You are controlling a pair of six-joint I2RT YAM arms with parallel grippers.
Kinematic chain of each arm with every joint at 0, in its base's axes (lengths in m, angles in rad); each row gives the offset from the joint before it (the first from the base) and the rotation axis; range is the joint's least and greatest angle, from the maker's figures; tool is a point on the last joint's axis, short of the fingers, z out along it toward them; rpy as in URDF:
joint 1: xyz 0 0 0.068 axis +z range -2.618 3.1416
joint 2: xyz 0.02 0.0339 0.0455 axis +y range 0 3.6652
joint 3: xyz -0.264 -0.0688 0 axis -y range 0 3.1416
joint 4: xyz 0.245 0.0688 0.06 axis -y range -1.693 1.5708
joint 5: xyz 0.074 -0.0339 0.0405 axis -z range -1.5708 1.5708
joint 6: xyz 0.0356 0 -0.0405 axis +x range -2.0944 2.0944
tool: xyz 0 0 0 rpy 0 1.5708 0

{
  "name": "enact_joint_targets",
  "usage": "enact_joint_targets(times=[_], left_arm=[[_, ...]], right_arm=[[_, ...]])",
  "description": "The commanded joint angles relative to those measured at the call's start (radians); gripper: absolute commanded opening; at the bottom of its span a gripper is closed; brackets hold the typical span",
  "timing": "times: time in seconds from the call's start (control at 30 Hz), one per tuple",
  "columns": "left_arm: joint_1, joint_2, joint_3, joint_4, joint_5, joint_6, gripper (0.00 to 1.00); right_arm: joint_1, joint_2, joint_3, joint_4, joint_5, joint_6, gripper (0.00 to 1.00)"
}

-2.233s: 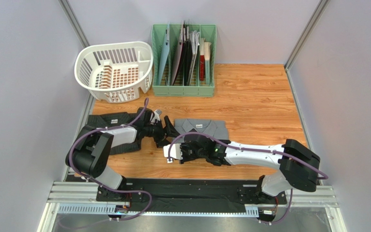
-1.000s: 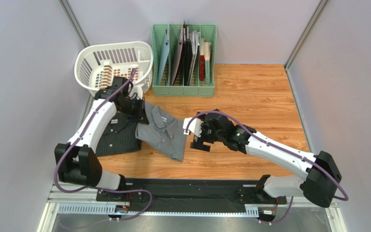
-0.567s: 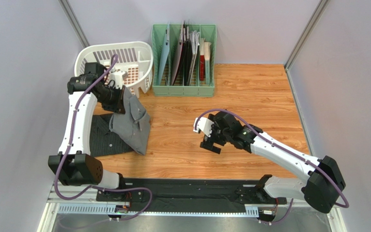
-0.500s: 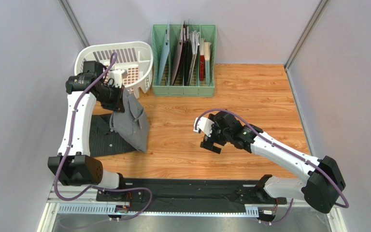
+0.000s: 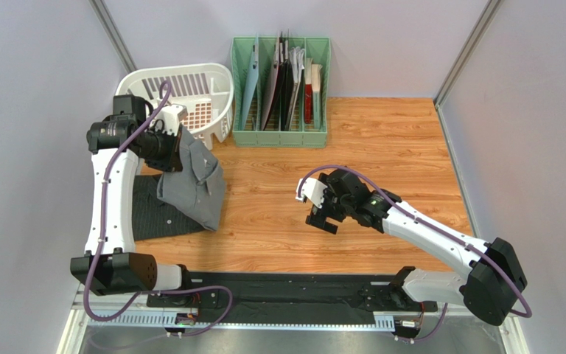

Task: Fold and stack the long sleeve shirts
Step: Neatly place the folded shirt to the corner

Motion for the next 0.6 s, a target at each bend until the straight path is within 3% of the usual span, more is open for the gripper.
enact_joint_targets(times=[0.0,0.57], left_arm=[[0.048,-0.012,-0.052,0.026,-0.011,0.115,0.00],[0.268,0.096,-0.145,0.218,0.072,0.342,0.00]], right_arm=[[-0.006,0.005,0.006,0.036,-0.013,0.000,1.00],[-0.005,-0.006,0.003,-0.008,0.002,-0.009,1.00]])
